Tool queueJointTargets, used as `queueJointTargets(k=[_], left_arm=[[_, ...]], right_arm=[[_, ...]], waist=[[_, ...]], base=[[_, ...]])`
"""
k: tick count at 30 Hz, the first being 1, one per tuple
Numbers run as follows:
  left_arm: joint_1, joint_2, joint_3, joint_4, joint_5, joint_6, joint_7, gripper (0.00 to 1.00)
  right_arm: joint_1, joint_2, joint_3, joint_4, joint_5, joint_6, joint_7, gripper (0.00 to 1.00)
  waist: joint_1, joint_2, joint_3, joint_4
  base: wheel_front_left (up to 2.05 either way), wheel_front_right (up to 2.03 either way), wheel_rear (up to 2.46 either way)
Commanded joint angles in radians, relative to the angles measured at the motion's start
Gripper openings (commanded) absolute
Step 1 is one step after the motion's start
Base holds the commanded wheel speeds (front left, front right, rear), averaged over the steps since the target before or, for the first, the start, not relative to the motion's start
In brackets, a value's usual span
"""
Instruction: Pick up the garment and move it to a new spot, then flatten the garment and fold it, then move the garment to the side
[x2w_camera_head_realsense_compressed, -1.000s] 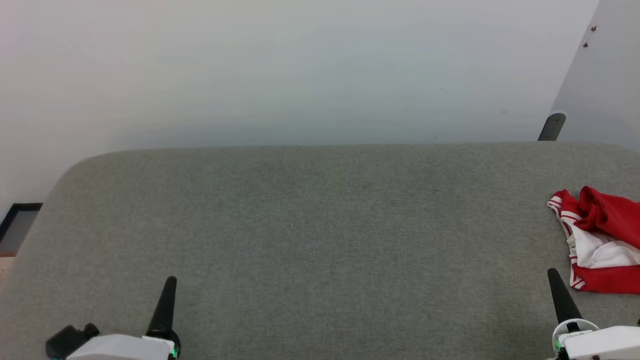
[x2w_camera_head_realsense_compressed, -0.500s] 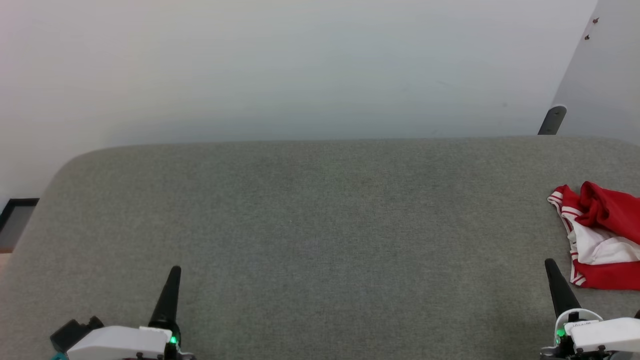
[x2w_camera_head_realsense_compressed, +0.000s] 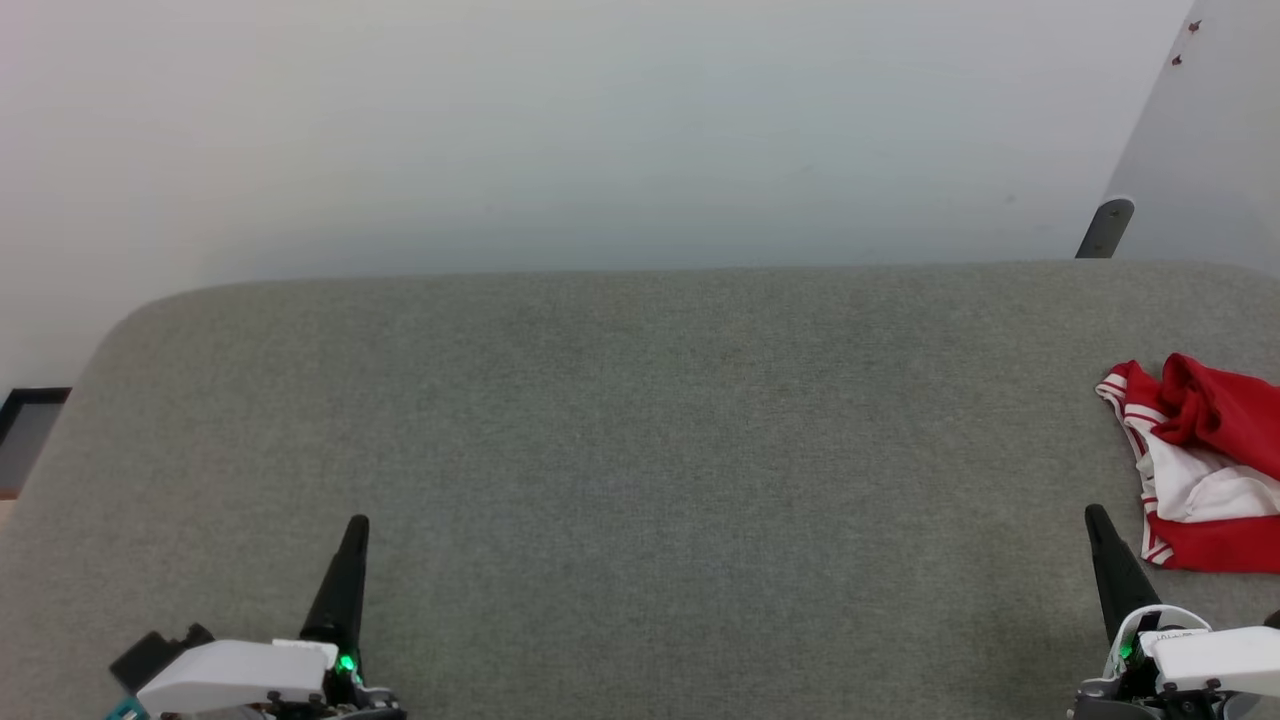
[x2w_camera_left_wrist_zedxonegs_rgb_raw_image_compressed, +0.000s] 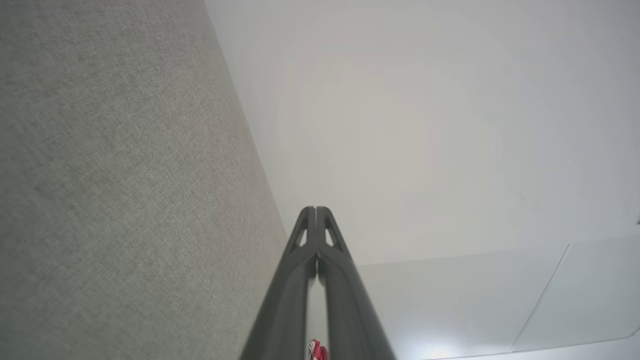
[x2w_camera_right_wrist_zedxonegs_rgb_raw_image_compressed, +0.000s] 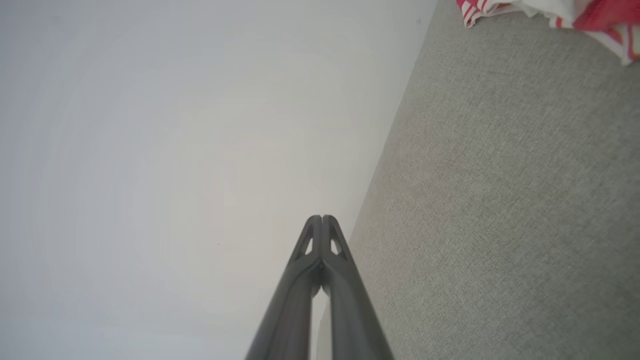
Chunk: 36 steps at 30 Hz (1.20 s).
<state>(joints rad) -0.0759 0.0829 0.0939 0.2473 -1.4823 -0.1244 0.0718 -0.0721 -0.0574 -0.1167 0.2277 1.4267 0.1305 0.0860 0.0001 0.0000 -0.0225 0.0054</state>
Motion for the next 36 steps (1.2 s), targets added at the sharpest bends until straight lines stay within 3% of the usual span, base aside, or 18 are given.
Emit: queueJointTargets(k=[1,23,36], left_arm=[[-0.014,-0.004,0.005,-0.003,-0.021,-0.008,0.008,0.0],[-0.04,-0.036,0.023,-0.002,-0.134,-0.009,0.046,0.0],[-0.039,-0.035,0.023,-0.002,-0.132,-0.009,0.046,0.0]], right_arm=[[-0.018,0.002,0.003,0.002,0.03,0.0,0.004,0.0],[-0.047,0.01,0.004,0.019,0.191,0.0,0.031,0.0],[-0.04,0.009,0.004,0.019,0.187,0.0,0.03,0.0]], waist=[[-0.0001,0.0,0.003,-0.001],[-0.0001,0.0,0.025,-0.005],[-0.0001,0.0,0.026,-0.005]], base=[[0.0,0.0,0.0],[0.0,0.0,0.0],[0.0,0.0,0.0]])
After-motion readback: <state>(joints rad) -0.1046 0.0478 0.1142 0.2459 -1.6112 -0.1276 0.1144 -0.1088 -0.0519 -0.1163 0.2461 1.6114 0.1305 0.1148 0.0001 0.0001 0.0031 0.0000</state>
